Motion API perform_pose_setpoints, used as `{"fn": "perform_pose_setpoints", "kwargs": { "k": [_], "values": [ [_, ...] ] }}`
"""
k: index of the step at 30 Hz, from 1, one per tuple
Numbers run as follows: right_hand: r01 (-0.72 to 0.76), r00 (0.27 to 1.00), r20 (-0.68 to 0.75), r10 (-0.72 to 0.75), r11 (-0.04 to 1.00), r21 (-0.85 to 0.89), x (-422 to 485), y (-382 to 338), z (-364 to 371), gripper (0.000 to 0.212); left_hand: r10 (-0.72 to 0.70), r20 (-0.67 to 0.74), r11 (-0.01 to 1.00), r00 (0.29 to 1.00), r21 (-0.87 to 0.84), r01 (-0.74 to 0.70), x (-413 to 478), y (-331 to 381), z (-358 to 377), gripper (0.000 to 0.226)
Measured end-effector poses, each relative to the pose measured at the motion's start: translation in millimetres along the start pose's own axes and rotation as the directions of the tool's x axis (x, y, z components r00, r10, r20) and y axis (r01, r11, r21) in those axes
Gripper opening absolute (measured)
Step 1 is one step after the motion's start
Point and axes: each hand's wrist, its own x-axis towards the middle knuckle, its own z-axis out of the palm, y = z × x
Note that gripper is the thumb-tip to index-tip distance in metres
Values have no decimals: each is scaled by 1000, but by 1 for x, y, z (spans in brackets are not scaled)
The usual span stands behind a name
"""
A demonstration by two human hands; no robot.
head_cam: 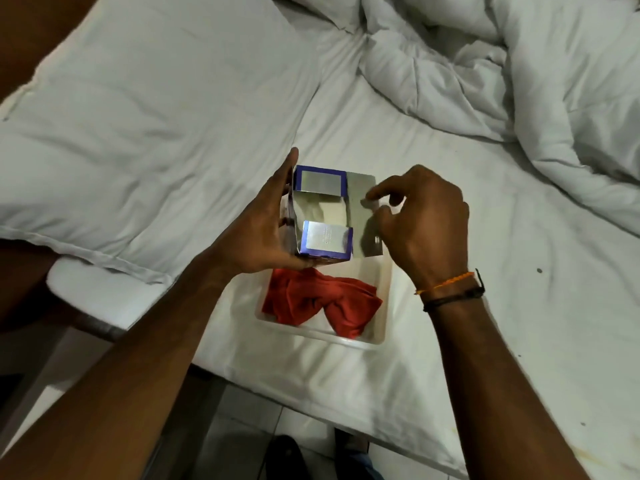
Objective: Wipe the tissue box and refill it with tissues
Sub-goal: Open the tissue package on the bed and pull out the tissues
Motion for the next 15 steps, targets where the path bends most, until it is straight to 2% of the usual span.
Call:
{"fn": "perform_pose_setpoints", "kwargs": {
  "k": [3,8,11,15],
  "values": [
    [40,999,17,-39,996,-85,-5,-11,5,18,-21,1,1000,1000,3,21,-1,-4,1,147],
    [212,964,168,-208,977,-3,-16,-35,16,32,-43,-11,999,999,-17,42,2,-2,7,143],
    [196,943,266,-200,980,43,-16,-33,15,27,-41,-13,999,999,8,41,2,-4,5,142],
    [74,955,277,-108,989,130,-13,-32,9,30,-54,3,999,999,7,54,2,-7,3,147]
  ]
}}
